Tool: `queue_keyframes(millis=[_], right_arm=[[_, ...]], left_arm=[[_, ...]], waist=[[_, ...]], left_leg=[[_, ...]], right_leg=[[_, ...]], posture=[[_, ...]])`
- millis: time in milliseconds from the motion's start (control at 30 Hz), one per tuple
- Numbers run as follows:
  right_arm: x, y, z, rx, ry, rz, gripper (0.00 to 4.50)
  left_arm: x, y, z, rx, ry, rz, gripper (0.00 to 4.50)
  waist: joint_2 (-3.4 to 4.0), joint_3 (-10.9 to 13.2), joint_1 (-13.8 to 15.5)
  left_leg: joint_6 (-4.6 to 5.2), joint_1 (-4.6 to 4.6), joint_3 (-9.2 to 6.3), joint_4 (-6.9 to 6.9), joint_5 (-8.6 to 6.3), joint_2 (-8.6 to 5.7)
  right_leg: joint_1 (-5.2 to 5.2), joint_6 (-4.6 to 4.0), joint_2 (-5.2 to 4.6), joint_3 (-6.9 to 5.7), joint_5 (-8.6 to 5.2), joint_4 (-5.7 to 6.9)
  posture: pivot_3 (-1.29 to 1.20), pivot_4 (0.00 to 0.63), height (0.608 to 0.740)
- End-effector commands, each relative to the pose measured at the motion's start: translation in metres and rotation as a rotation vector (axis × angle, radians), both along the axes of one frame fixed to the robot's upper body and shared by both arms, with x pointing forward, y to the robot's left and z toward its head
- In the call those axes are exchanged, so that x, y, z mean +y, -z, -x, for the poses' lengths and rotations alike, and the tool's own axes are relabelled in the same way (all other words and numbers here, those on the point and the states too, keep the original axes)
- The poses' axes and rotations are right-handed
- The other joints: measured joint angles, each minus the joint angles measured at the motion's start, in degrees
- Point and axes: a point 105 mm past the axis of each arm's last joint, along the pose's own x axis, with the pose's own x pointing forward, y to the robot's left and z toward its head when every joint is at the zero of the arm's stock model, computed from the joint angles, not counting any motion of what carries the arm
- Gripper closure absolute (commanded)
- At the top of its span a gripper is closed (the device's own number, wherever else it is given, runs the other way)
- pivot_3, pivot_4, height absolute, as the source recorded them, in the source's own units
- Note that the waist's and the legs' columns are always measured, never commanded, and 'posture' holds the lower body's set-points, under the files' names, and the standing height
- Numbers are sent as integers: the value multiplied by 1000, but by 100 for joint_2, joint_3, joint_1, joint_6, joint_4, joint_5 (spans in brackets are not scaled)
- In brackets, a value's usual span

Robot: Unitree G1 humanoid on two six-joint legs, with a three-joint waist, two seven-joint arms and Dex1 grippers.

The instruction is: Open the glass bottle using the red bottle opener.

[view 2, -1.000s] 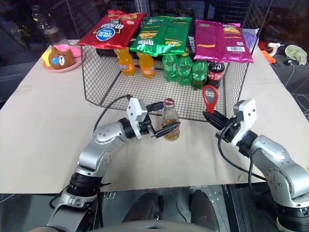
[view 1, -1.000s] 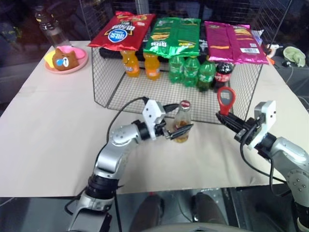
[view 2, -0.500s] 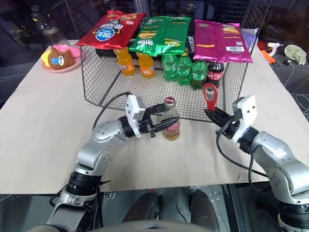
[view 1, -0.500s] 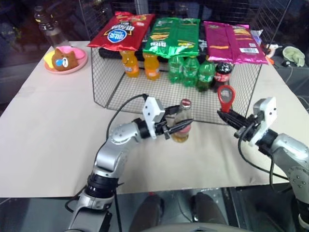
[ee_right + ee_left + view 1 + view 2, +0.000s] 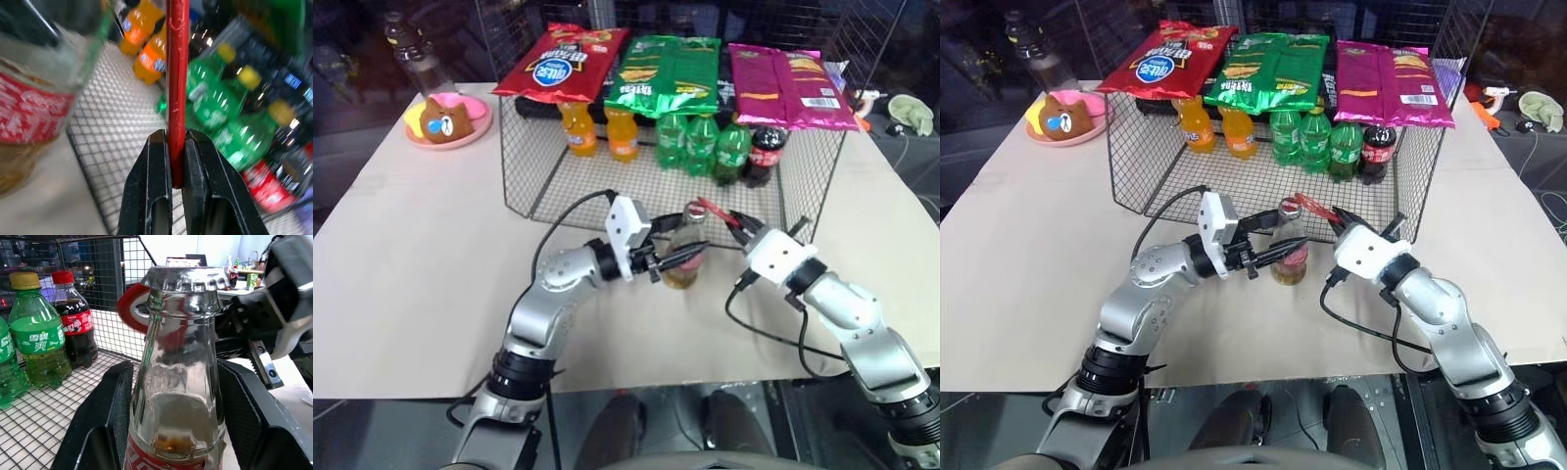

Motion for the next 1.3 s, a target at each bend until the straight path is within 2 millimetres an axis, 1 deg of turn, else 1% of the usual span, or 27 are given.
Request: queue_keyframes(millis=[33, 100, 167, 300, 400, 533, 633, 700, 733, 867, 900, 1000, 1133, 1300], right_arm=[[9, -17, 7, -119, -20, -25, 4500], [14, -17, 9, -146, -39, -2, 4500], [19, -6, 13, -160, -66, 66, 4500], [25, 9, 17, -172, -104, 130, 4500], [27, 14, 16, -183, -116, 136, 4500], [31, 26, 15, -191, -170, 204, 4500], [35, 31, 12, -185, -197, 228, 4500], [38, 36, 10, -158, -212, 227, 4500], [40, 36, 10, -157, -221, 231, 4500], [40, 38, 10, -165, -245, 257, 4500], [39, 37, 10, -184, -257, 280, 4500], [34, 25, 9, -285, -281, 358, 4500], [14, 2, -2, -415, -269, 491, 4500], [-1, -43, -13, -604, -214, 584, 4500]], left_arm=[[-3, 1, 2, 5, 11, -7, 2400], [-3, 1, 2, 6, 10, -6, 2400], [-3, 1, 1, 6, 11, -3, 2400], [-4, 2, 1, 10, 14, -2, 2400], [-5, 3, 0, 13, 14, 0, 2400], [-7, 3, 0, 15, 18, 4, 2400], [-8, 4, 1, 16, 21, 4, 2400], [-8, 4, 1, 17, 23, 4, 2400], [-9, 4, 1, 17, 24, 5, 2400], [-9, 4, 1, 18, 24, 5, 2400], [-9, 4, 1, 18, 23, 5, 2400], [-9, 4, 0, 18, 20, 6, 2400], [-10, 4, 1, 21, 19, 10, 2400], [-10, 5, 1, 27, 19, 16, 2400]], waist=[[0, 0, 0], [0, 0, 0], [0, 0, 0], [1, -1, 5], [2, -4, 8], [3, -9, 8], [4, -9, 5], [4, -9, 3], [6, -9, 0], [8, -11, -5], [8, -11, -5], [12, -12, -4], [16, -11, 5], [13, -9, 4]], left_leg=[[0, 0, 0, 0, 0, 0], [0, 0, 0, 0, 0, 0], [0, 0, 0, 0, 0, -1], [0, 4, 0, 0, 0, -1], [0, 11, 0, 0, 0, -1], [0, 20, 0, 0, 0, -2], [0, 41, -2, -2, 0, -2], [1, 97, -2, -19, 0, 0], [1, 108, -2, -23, -1, 1], [2, 126, -8, -25, -1, 4], [2, 127, -10, -25, -1, 4], [2, 127, -11, -25, -1, 3], [2, 126, -12, -24, -1, 1], [1, 119, -19, -26, -1, 1]], right_leg=[[0, 0, 0, 0, 0, 0], [0, 0, 0, 0, 0, 0], [1, 0, 0, 0, 0, -1], [5, 0, 0, 0, 0, -1], [13, 0, 0, -1, 0, -1], [21, 0, 0, 0, 0, -1], [44, 0, 1, -2, 0, -6], [99, -1, 2, -3, -1, -24], [110, -1, 3, -4, -1, -31], [138, -1, 6, -8, -1, -42], [140, -1, 6, -10, -1, -43], [141, -1, 4, -11, -1, -43], [143, 0, 3, -14, -1, -46], [141, -1, 2, -19, -1, -54]], posture=[[0, 150, 740], [0, 150, 740], [0, 150, 740], [0, 150, 740], [0, 150, 740], [0, 150, 740], [0, 150, 740], [0, 150, 740], [0, 150, 740], [0, 150, 740], [0, 150, 740], [0, 150, 740], [0, 150, 740], [0, 150, 740]])
